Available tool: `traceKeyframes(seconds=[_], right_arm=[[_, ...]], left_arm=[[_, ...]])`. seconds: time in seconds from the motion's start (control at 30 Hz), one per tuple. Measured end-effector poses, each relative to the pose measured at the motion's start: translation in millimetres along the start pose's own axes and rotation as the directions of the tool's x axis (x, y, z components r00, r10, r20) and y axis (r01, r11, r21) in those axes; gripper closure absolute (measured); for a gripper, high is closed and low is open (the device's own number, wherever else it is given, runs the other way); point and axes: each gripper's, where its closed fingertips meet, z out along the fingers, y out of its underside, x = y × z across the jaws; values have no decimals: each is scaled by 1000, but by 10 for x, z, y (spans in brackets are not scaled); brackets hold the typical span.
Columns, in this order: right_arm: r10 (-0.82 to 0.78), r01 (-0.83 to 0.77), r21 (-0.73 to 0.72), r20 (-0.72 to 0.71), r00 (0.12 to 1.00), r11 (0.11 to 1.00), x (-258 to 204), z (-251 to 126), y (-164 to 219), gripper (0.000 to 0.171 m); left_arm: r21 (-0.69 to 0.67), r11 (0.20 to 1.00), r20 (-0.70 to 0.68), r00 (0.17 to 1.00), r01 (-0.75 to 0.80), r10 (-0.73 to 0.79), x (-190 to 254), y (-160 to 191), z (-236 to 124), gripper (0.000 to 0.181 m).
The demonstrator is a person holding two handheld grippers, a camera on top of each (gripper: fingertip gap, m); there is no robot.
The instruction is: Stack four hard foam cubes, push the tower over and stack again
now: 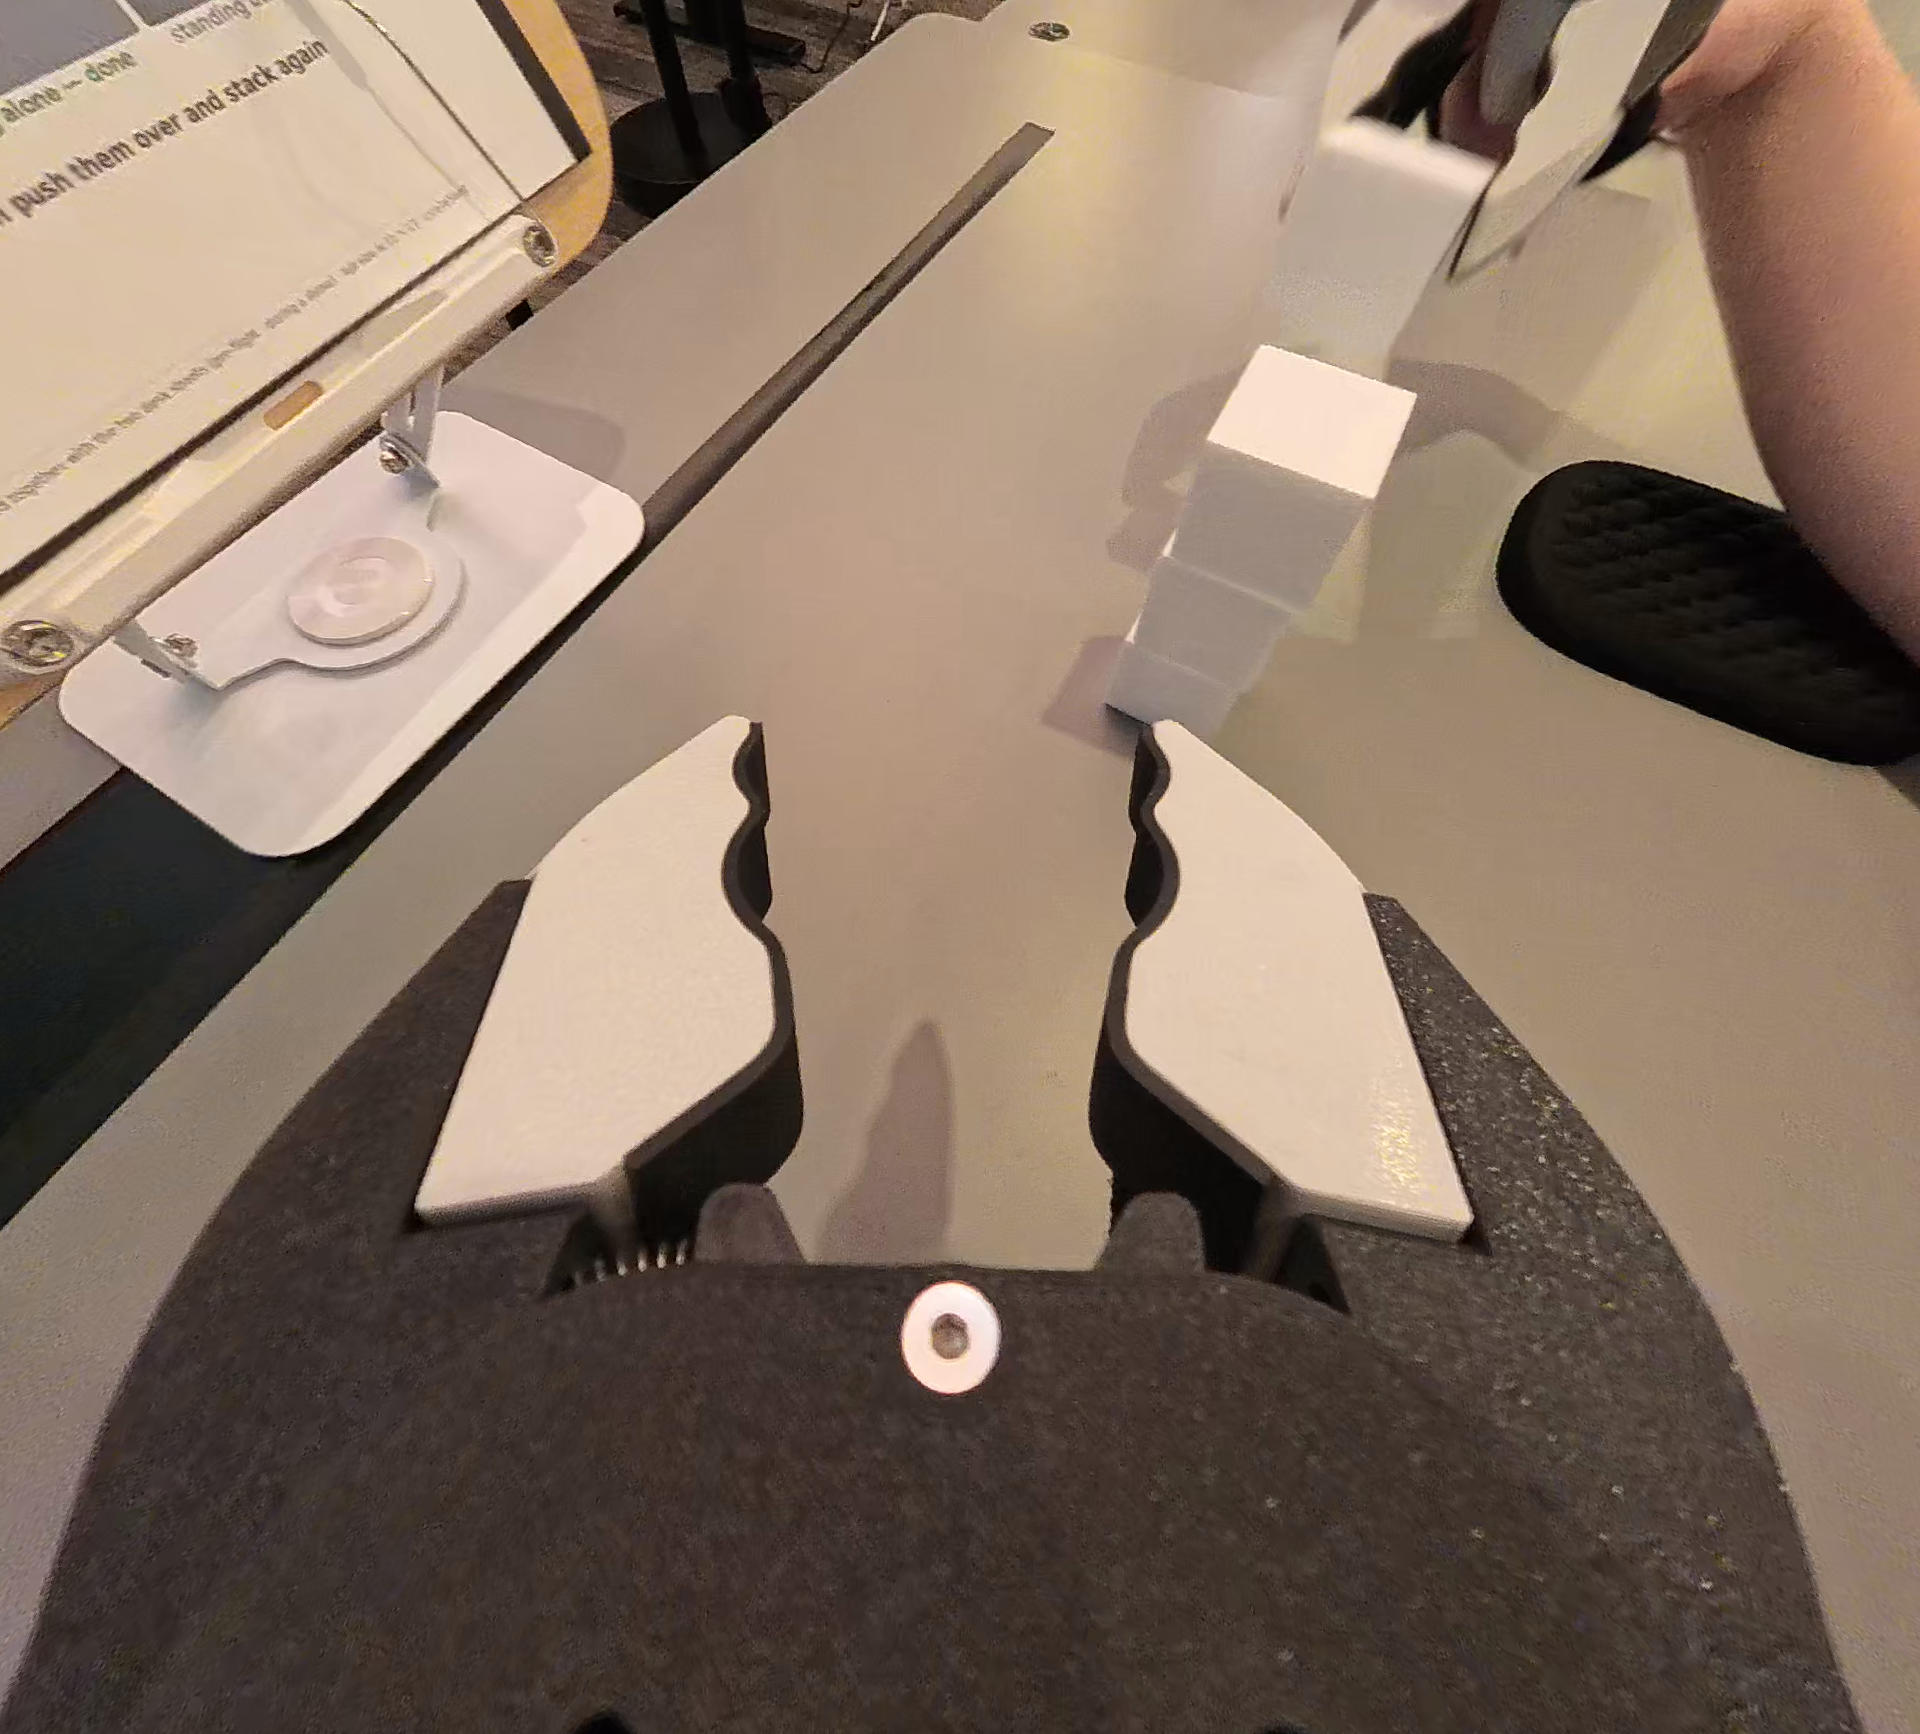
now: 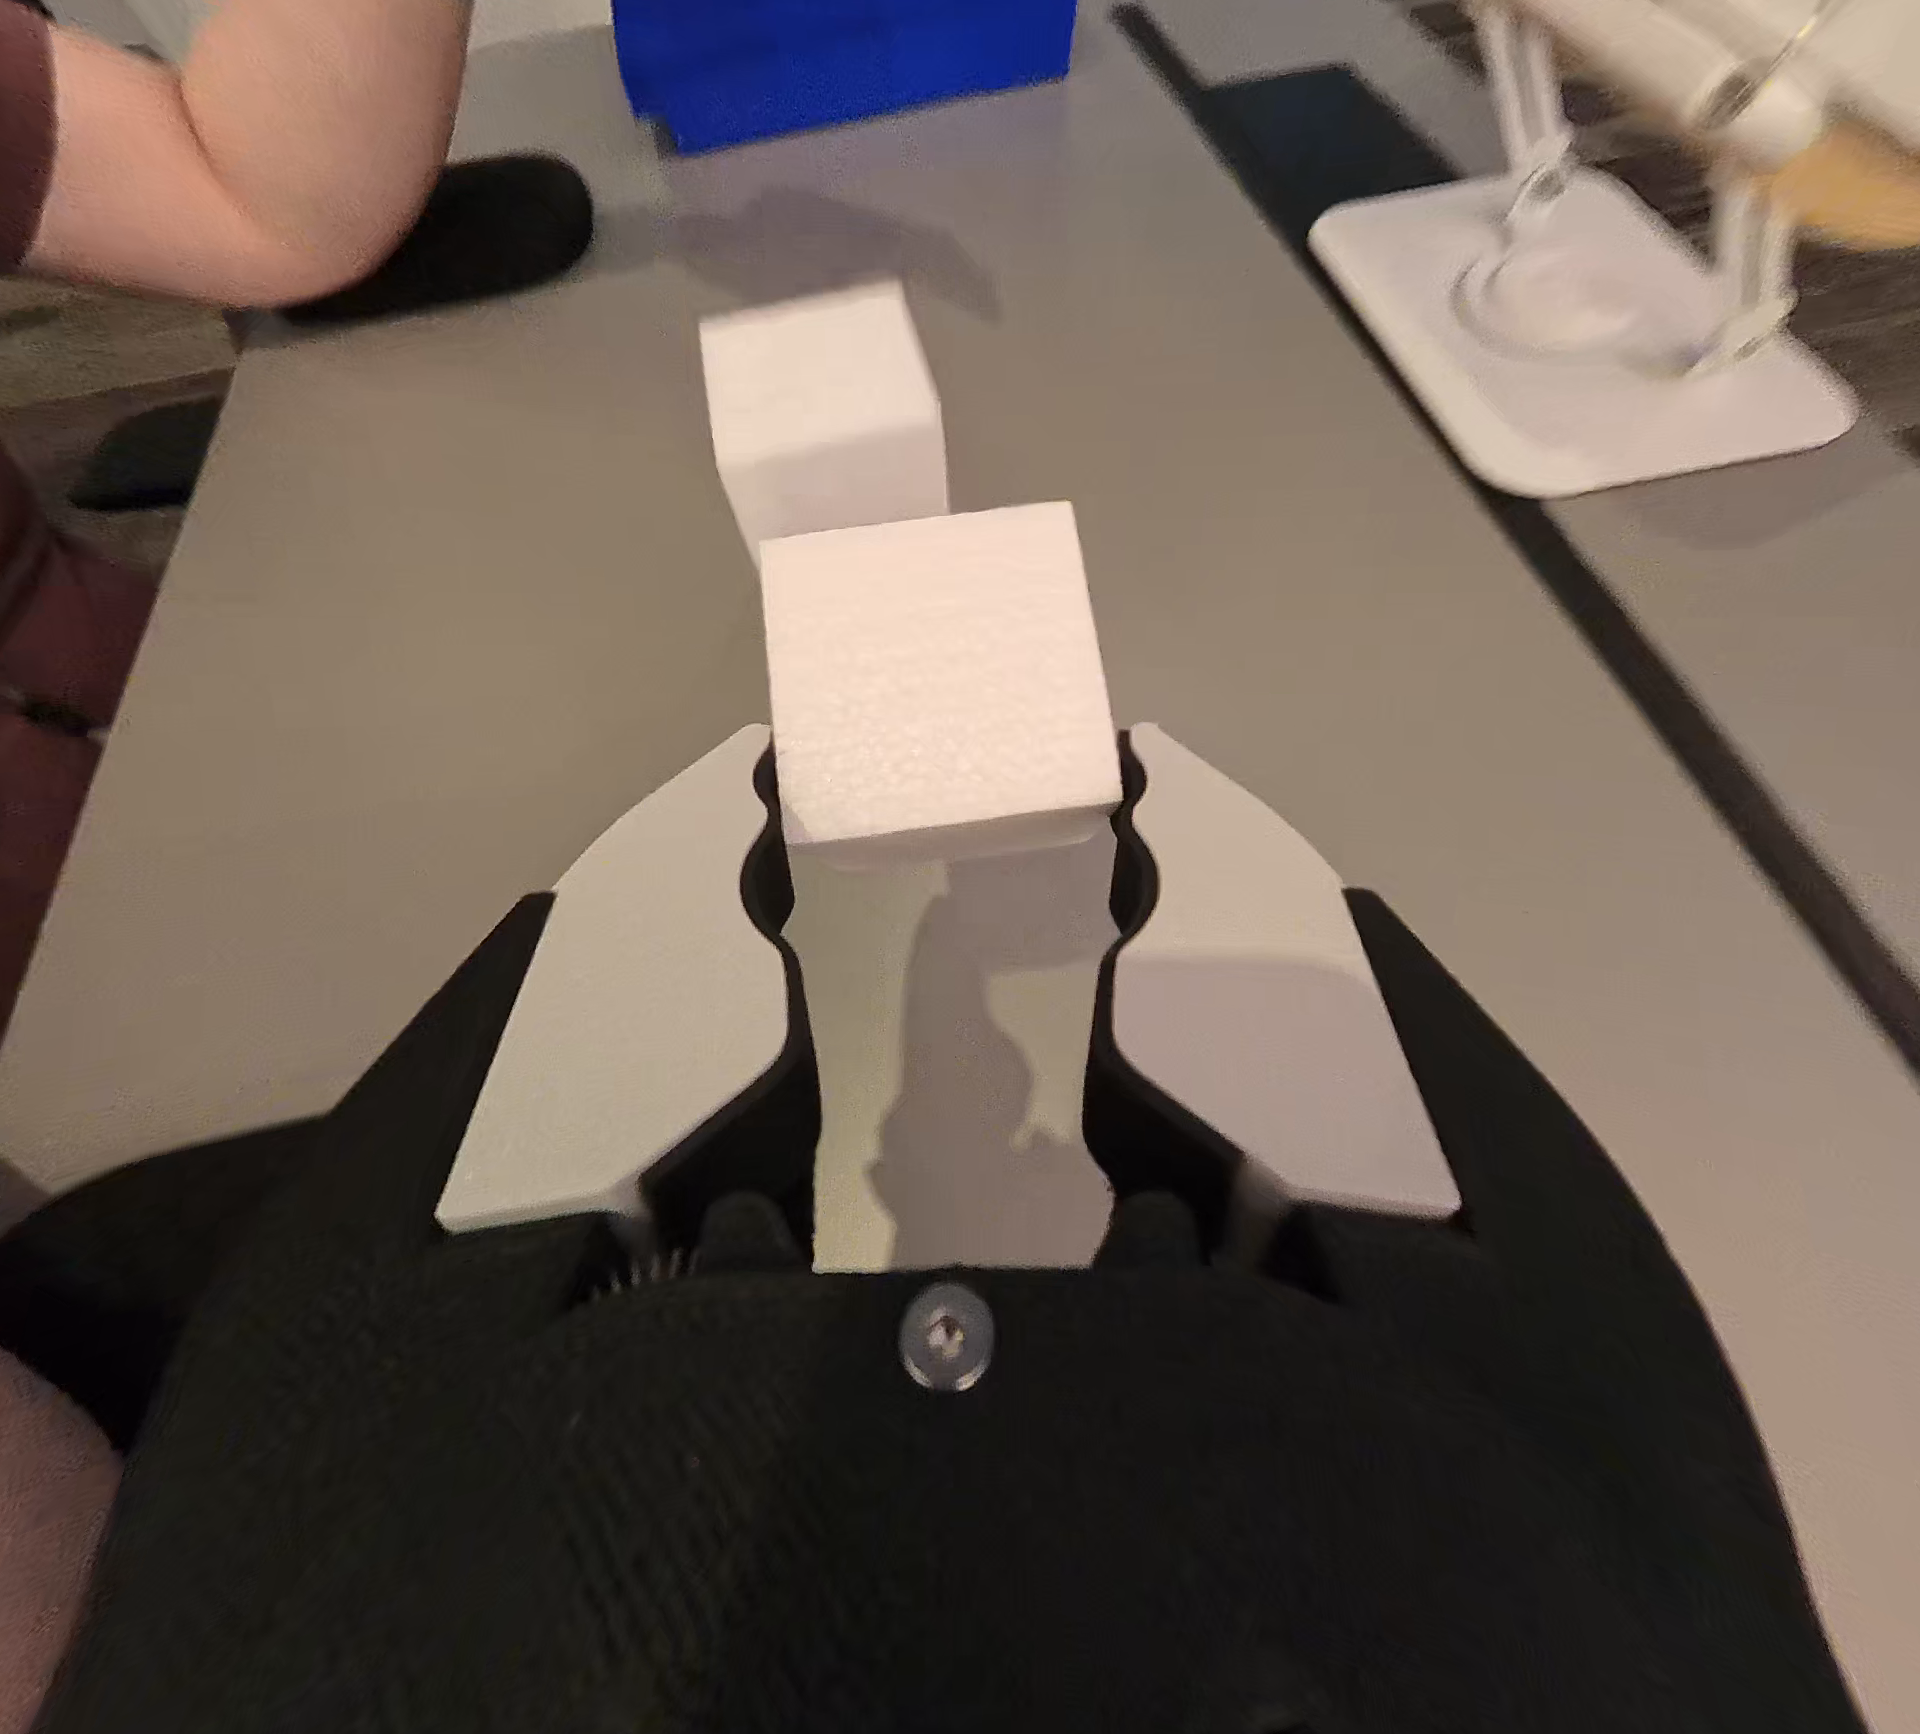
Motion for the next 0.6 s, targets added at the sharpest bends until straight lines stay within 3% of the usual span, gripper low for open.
traceKeyframes(seconds=[0.23,0.5,0.6], right_arm=[[-85,95,68,-137,987,993,-61,-42,-916,111],[-74,73,-26,-52,996,997,-276,337,-1037,111],[-98,91,-128,-51,994,988,-281,436,-896,110]], left_arm=[[-1,1000,41,999,14,-14,-125,21,-49,115],[-46,999,42,999,12,-10,-133,115,44,115],[-57,998,39,999,5,-3,-108,130,74,114]])
